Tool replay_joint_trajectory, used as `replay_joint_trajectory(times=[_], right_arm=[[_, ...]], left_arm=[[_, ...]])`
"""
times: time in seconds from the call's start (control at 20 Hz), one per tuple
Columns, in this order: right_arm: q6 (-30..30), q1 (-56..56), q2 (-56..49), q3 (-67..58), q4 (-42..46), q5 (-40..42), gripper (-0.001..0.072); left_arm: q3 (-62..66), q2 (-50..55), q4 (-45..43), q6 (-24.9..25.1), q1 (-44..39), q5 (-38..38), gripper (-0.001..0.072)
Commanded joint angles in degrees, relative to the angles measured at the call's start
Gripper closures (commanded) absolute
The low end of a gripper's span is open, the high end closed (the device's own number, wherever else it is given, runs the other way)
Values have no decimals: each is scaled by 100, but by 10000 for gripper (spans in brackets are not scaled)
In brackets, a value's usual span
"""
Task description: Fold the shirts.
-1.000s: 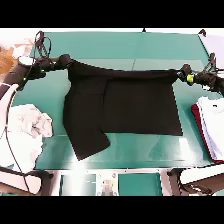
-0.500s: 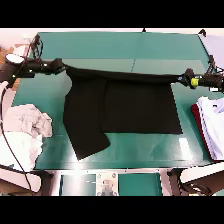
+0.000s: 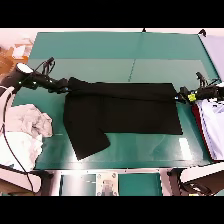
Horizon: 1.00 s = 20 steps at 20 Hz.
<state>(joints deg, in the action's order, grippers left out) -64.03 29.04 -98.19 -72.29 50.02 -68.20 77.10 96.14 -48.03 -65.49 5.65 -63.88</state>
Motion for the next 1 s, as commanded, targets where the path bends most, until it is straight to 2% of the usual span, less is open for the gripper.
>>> replay_joint_trajectory(times=[0.0, 0.25, 0.3, 0.35, 0.4, 0.55, 0.7, 0.85, 0.95], right_arm=[[-50, 4, -2, 74, 306, -48, 699], [-52, 4, -2, 72, 299, -46, 697], [-57, 4, 0, 72, 295, -50, 631], [-205, 4, 9, 52, 302, -96, 501], [-345, 13, 11, -31, 308, -249, 477], [-802, 142, 190, -326, 535, -973, 447], [-1198, 420, 896, 46, 1056, -1211, 450], [-1589, 767, 2048, 1226, 1233, -1215, 454], [-2142, 1051, 2973, 2264, 1434, -1121, 499]], left_arm=[[-94, 4, -173, -208, -26, -131, 686], [-94, 4, -81, -216, -26, -229, 685], [-92, 0, -7, -219, -26, -337, 646], [-79, -2, 74, -223, -24, -479, 301], [-35, -2, 105, -369, -15, -649, 71], [153, -48, 61, -785, 79, -1436, 65], [2, -284, -348, -1169, 238, -2315, 65], [-940, -1224, -903, -1211, 275, -2334, 66], [-1904, -2105, -1185, -1233, 280, -2103, 65]])
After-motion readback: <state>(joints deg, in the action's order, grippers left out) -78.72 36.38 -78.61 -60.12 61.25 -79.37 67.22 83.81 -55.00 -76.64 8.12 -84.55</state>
